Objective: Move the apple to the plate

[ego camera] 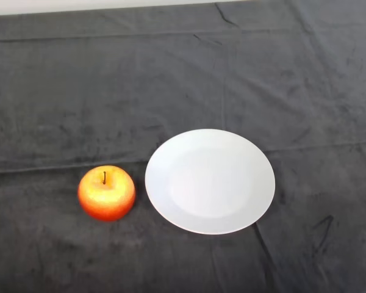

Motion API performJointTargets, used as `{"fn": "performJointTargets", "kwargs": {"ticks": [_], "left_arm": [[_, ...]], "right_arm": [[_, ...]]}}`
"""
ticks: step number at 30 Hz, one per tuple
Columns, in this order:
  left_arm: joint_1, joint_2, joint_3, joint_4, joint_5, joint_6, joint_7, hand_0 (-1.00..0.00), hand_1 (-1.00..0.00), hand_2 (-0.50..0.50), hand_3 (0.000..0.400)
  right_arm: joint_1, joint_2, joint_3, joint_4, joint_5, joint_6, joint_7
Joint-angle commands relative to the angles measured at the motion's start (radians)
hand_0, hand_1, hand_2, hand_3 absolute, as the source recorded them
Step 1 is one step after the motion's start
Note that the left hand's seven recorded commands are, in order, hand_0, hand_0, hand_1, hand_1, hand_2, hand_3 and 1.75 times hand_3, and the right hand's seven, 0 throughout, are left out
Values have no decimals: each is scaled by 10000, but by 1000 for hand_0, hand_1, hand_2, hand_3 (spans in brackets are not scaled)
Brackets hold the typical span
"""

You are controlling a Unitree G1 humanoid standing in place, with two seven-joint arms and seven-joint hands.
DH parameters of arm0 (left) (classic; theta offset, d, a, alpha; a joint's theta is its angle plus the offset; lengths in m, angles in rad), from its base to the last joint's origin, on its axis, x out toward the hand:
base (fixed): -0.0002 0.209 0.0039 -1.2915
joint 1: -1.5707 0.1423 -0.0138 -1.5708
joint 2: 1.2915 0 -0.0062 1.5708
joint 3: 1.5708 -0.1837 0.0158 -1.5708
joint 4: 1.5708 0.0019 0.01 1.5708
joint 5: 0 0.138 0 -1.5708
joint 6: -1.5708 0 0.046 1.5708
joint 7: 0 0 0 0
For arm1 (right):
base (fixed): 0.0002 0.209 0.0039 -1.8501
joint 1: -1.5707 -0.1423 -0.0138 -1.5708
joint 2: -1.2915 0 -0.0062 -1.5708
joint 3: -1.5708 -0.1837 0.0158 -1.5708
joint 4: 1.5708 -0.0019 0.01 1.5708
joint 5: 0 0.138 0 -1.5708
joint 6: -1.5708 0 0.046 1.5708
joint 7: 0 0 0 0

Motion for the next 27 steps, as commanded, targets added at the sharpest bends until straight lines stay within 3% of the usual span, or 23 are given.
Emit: {"fn": "performJointTargets", "kwargs": {"ticks": [1, 27], "left_arm": [[-564, 429, -70, 440, 422, -190, -78, 0, 0, 0, 0], [-1280, -320, -2012, -281, 2252, -300, 323, 0, 0, 0, 0]], "right_arm": [[44, -81, 28, 431, 1, -8, -63], [58, -83, 32, 408, 8, -5, -59]]}}
